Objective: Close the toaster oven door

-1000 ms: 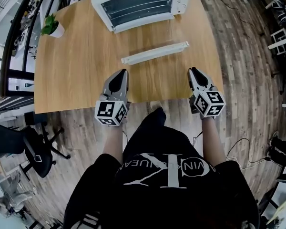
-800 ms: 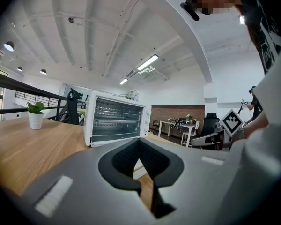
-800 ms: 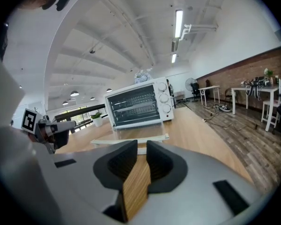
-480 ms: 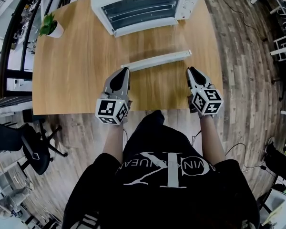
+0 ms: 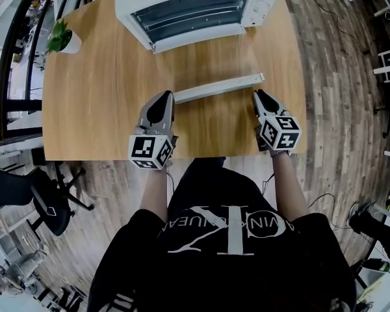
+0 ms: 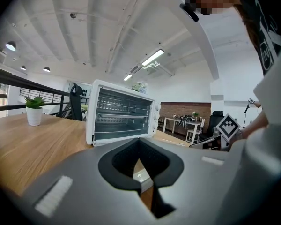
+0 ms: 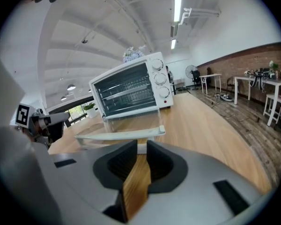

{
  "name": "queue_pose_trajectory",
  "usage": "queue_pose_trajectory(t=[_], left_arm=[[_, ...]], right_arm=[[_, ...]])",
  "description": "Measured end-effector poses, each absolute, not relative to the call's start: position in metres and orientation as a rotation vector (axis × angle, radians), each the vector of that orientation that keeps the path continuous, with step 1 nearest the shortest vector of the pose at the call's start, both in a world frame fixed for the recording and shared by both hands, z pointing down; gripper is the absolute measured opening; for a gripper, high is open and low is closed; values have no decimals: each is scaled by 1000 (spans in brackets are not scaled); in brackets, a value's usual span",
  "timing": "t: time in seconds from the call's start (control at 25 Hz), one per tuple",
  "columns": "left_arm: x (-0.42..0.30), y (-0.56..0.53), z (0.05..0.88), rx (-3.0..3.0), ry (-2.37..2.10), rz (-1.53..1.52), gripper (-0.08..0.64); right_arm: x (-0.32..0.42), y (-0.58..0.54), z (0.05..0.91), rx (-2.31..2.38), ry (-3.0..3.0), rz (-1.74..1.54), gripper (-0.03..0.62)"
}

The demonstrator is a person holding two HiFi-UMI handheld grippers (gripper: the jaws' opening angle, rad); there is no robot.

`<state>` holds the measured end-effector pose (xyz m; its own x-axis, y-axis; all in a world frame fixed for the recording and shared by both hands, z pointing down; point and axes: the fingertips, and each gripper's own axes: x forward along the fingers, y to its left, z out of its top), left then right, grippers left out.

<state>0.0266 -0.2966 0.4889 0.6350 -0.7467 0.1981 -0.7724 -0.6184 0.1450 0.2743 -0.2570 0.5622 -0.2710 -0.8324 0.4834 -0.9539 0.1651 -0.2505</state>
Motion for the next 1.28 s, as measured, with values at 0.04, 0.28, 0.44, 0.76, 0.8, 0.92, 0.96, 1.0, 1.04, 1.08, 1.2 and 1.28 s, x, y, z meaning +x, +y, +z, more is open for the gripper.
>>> queue_pose_trajectory(t=[0.04, 0.28, 0.44, 0.76, 0.8, 0.92, 0.96, 1.0, 1.04, 1.08, 1.2, 1.28], left_arm=[[27, -299, 491, 2634, -1246, 175, 11], [29, -313, 497, 2614, -1253, 169, 11], [30, -318, 501, 2603, -1255, 169, 11], [13, -309, 512, 2528, -1324, 179, 11], [12, -308, 514, 2518, -1333, 180, 11], [10, -306, 514, 2493, -1357, 181, 12], [9, -307, 513, 2487, -1364, 179, 11], [9, -307, 512, 2480, -1372, 177, 11], [9, -307, 512, 2474, -1378, 174, 12], [10, -308, 511, 2470, -1384, 171, 11], [11, -311, 507, 2462, -1406, 162, 11], [11, -313, 505, 2458, -1419, 156, 11]], right_arm=[[274, -258, 566, 1721, -2200, 763, 21], [279, -265, 580, 1688, -2166, 790, 23], [281, -273, 588, 1680, -2146, 800, 23], [281, -285, 590, 1632, -2156, 784, 34], [280, -285, 591, 1618, -2159, 777, 38], [279, -288, 591, 1590, -2164, 755, 43], [279, -289, 591, 1584, -2164, 749, 43], [278, -289, 592, 1577, -2162, 742, 43], [278, -290, 592, 1569, -2159, 734, 43], [278, -291, 593, 1564, -2155, 724, 43], [279, -292, 592, 1557, -2149, 704, 43], [280, -292, 589, 1544, -2155, 693, 43]])
